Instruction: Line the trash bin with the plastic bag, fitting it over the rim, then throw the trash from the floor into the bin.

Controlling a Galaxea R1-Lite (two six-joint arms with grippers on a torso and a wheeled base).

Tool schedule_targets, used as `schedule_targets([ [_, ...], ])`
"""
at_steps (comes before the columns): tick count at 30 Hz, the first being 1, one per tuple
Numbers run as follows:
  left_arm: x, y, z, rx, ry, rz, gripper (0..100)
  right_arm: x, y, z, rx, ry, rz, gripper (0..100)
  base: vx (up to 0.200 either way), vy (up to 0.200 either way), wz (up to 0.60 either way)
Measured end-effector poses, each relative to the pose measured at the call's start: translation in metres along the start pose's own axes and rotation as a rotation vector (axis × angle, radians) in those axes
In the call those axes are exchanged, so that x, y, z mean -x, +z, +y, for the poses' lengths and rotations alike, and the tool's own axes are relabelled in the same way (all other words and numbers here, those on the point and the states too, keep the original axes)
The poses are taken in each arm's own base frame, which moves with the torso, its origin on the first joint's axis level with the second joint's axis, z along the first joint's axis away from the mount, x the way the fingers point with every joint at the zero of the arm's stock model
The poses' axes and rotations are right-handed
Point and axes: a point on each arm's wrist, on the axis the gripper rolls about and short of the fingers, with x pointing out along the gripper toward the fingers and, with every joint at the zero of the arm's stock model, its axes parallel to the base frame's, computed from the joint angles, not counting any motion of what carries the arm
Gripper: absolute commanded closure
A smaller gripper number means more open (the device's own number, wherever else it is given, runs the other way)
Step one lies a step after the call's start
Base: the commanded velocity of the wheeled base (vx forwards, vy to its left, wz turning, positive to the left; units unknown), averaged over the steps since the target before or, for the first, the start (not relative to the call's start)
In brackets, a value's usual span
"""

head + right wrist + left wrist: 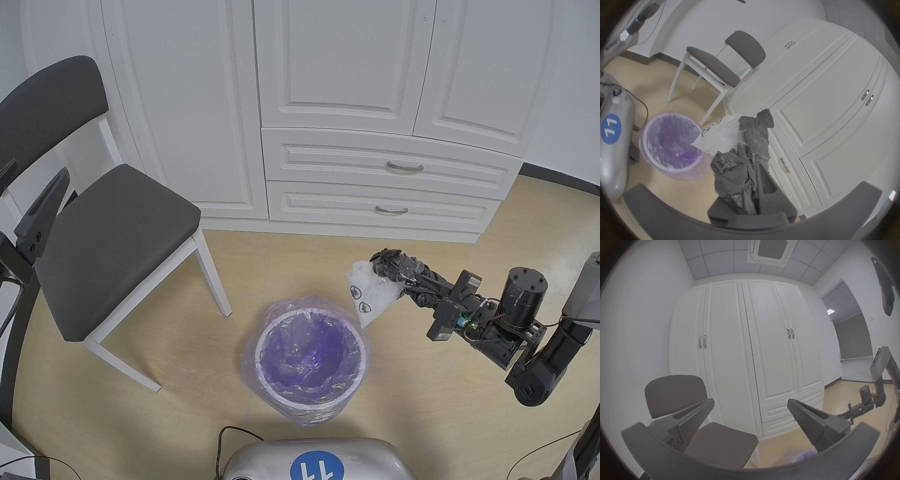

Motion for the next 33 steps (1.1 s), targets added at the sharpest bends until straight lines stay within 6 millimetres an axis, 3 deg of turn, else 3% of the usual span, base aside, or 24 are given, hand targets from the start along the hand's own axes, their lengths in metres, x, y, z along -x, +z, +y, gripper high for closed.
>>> schedule_targets([
  [8,-0.001,-0.002,0.005,-0.061,0.038,0.008,0,-0.019,-0.004,0.001,0.106,0.223,0.111,100,0.0,0.0,0.0],
  [15,-0.003,-0.003,0.013,-0.187,0.106,0.008,0,-0.045,0.019,-0.02,0.232,0.214,0.057,100,0.0,0.0,0.0],
  [33,-0.002,0.003,0.018,-0.203,0.151,-0.029,0,-0.077,0.05,-0.019,0.322,0.331,0.08,100,0.0,0.0,0.0],
])
